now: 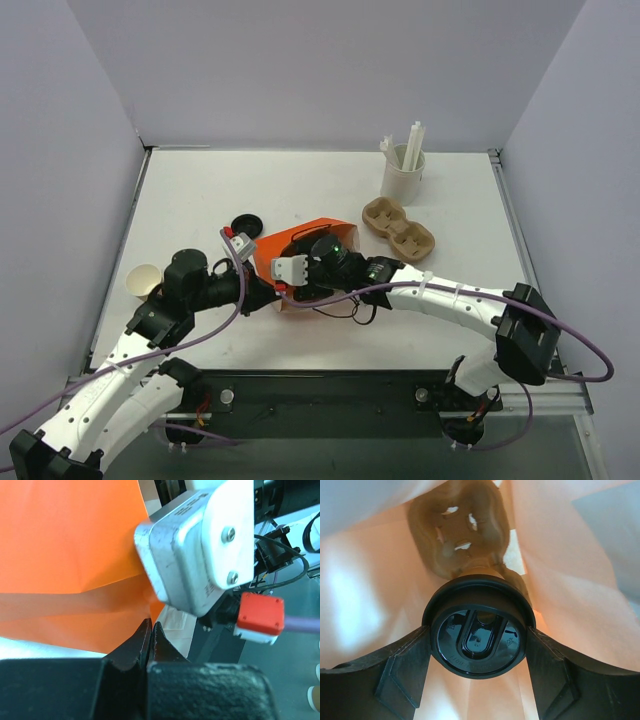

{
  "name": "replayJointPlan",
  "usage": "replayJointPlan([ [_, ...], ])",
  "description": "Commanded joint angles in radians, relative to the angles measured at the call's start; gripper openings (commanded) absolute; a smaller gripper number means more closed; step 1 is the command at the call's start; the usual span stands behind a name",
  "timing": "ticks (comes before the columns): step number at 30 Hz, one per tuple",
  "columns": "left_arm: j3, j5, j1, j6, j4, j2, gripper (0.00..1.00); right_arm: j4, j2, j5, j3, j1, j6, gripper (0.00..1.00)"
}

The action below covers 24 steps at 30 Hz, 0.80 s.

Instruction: Pack the takeout coffee

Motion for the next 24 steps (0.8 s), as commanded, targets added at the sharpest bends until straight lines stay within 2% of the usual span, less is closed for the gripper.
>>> replayJointPlan([
  [1, 0.003, 0.012, -0.006, -0.014, 0.015, -0.001, 0.00, 0.121, 0.026, 0.109, -0.010, 0.026, -0.005, 0.34],
  [5, -0.002, 0.015, -0.006, -0.014, 0.017, -0.003, 0.00, 0.175, 0.057, 0.218, -0.010, 0.051, -0.008, 0.34],
  [12, 0.003, 0.008, -0.004, -0.013, 0.006, -0.007, 0.00, 0.181, 0.060, 0.232, 0.009, 0.049, 0.016, 0.34],
  [24, 0.009, 0.023, -0.004, 0.002, -0.005, 0.005, 0.00, -0.099, -0.061, 0.086, 0.049, -0.034, -0.010, 0.34],
])
